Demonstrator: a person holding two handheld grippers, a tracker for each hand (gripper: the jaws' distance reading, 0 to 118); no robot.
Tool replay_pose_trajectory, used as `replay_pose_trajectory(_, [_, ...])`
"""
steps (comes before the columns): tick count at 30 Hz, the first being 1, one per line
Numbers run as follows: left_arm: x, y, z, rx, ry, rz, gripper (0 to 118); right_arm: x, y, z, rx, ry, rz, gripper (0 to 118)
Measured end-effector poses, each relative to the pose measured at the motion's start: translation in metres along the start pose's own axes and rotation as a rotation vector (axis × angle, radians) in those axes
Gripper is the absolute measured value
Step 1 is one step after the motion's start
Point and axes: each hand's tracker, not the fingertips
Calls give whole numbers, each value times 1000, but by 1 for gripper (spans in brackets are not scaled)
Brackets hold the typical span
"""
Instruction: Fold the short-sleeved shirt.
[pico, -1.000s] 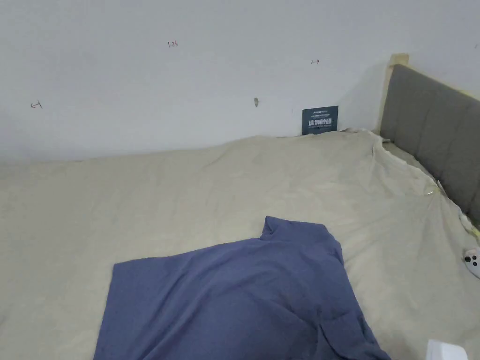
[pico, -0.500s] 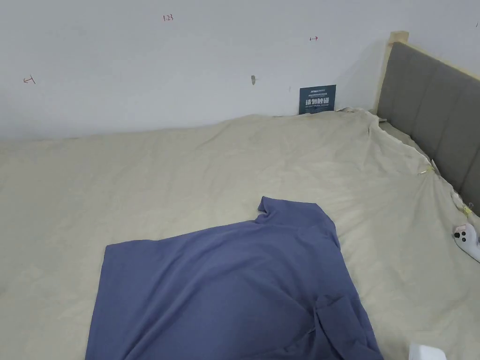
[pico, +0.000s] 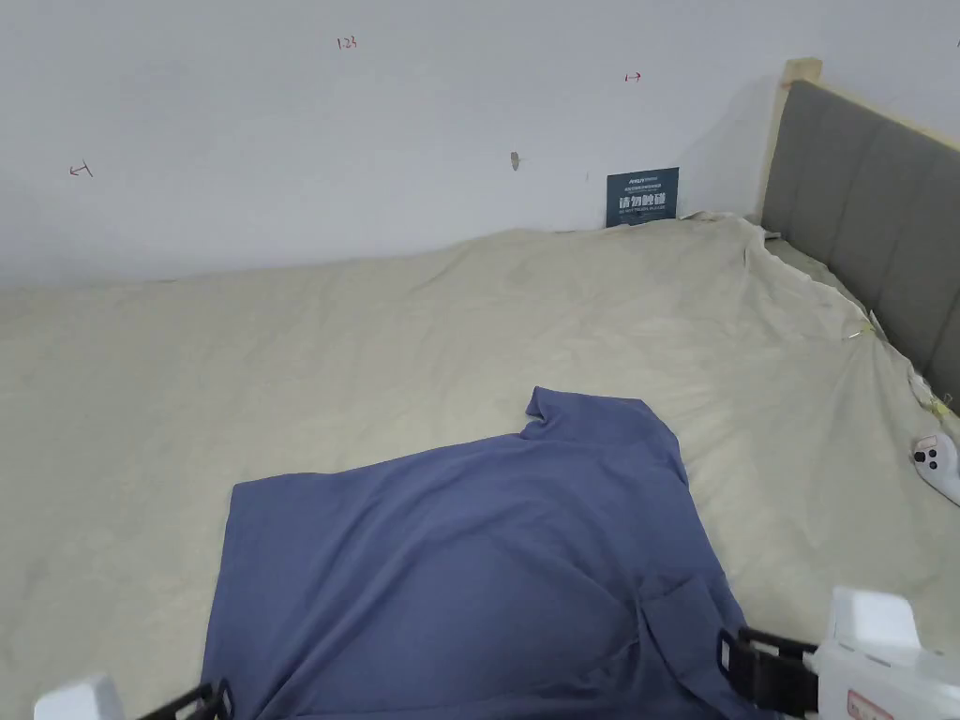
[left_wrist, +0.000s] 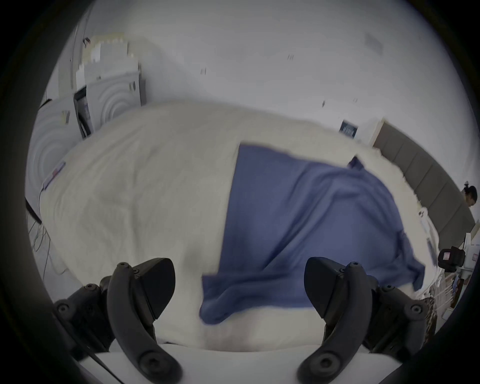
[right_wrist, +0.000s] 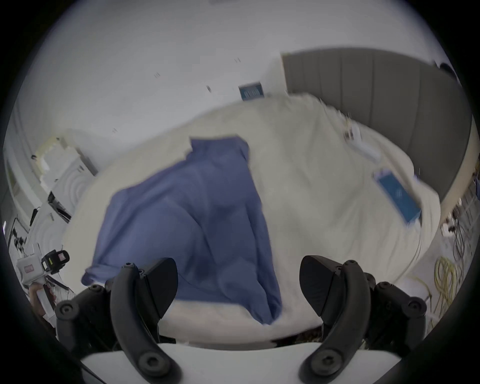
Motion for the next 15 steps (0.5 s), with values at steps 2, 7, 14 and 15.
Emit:
replay_pose_trajectory(2, [14, 22, 13, 69, -13, -23, 106, -16, 21, 19, 100, 17, 44, 98])
replay_pose_trajectory(7, [47, 57, 36, 224, -10, -70, 105, -40, 54, 45, 285, 33, 112, 98])
replay_pose_trajectory(14, [63, 63, 38, 359, 1, -93, 35, -66, 61, 57, 439, -31, 170, 45])
replay_pose_trajectory(15, [61, 63, 38, 363, -34, -80, 15, -69, 61, 57, 447, -41, 180, 19])
